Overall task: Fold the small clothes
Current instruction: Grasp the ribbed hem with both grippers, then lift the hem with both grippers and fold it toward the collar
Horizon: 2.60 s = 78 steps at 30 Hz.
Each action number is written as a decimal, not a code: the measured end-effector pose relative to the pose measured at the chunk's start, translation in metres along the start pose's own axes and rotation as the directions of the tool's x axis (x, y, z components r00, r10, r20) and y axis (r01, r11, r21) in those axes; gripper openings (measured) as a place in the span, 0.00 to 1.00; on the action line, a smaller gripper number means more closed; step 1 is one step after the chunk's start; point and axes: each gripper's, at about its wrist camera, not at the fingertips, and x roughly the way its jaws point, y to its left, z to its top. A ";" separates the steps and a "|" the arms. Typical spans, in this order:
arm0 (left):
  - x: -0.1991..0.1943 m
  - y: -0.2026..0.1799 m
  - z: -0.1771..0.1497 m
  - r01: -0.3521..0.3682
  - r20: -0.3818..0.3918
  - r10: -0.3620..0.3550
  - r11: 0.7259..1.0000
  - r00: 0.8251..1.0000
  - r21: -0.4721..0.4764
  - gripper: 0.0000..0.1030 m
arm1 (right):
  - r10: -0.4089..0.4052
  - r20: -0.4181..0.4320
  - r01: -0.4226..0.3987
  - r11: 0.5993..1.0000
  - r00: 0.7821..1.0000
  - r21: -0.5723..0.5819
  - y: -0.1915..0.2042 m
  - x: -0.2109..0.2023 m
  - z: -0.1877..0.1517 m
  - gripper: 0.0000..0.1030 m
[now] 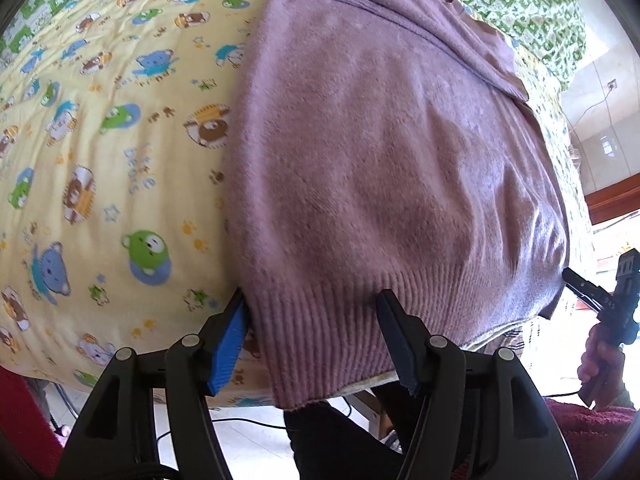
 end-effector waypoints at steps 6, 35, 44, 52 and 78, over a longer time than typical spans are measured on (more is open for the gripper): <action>0.004 -0.006 -0.005 0.045 0.010 -0.045 0.999 0.999 -0.025 0.57 | 0.029 0.018 -0.030 0.999 0.999 0.018 -0.001 0.000 -0.004 0.45; -0.081 -0.021 0.060 0.165 0.268 -0.175 0.984 0.947 0.062 0.05 | 0.247 0.199 -0.253 0.968 0.948 0.005 0.011 -0.053 0.056 0.07; -0.095 -0.040 0.150 0.160 0.386 -0.176 0.984 0.906 0.075 0.05 | 0.291 0.296 -0.303 0.953 0.910 -0.003 0.021 -0.051 0.145 0.07; -0.085 -0.048 0.244 0.122 0.439 -0.131 0.991 0.889 0.049 0.05 | 0.279 0.323 -0.280 0.959 0.905 -0.043 0.033 -0.028 0.229 0.07; 0.020 -0.042 0.444 0.097 0.412 -0.048 0.990 0.910 -0.100 0.05 | 0.183 0.290 -0.198 0.980 0.939 0.021 0.009 0.083 0.404 0.07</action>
